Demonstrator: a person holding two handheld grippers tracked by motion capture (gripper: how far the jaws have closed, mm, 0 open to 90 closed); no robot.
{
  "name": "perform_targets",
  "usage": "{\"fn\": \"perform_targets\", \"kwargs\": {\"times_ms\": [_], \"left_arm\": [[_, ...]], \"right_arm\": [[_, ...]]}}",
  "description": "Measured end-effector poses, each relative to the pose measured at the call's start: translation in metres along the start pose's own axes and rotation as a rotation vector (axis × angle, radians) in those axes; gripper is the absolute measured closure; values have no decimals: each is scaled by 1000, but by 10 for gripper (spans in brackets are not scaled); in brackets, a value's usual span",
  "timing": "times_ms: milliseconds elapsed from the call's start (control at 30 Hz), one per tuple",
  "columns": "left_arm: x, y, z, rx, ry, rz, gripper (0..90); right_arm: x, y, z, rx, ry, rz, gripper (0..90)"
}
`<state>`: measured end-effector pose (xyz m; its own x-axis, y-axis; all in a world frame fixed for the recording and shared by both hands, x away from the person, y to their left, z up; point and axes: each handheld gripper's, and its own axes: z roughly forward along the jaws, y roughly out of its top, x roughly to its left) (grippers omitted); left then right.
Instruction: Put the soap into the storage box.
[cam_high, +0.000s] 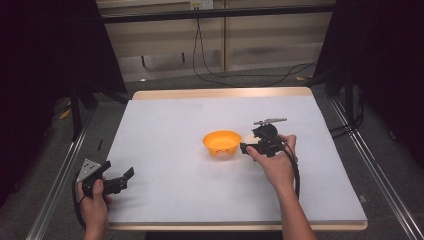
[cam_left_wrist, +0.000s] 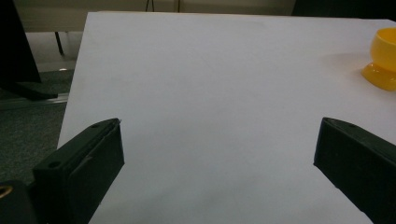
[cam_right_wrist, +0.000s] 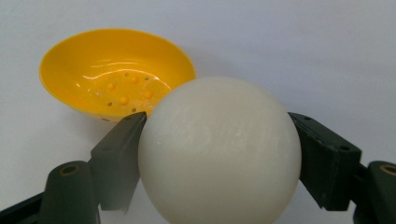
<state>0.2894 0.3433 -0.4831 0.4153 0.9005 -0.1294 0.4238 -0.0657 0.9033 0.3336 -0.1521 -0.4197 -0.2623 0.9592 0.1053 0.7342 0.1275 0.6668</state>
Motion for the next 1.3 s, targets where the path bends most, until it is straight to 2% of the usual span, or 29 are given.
{"fn": "perform_targets", "kwargs": {"times_ms": [1300], "left_arm": [[0, 0, 0, 0, 0, 0, 14]], "right_arm": [[38, 26, 15, 9, 42, -42, 238]]}}
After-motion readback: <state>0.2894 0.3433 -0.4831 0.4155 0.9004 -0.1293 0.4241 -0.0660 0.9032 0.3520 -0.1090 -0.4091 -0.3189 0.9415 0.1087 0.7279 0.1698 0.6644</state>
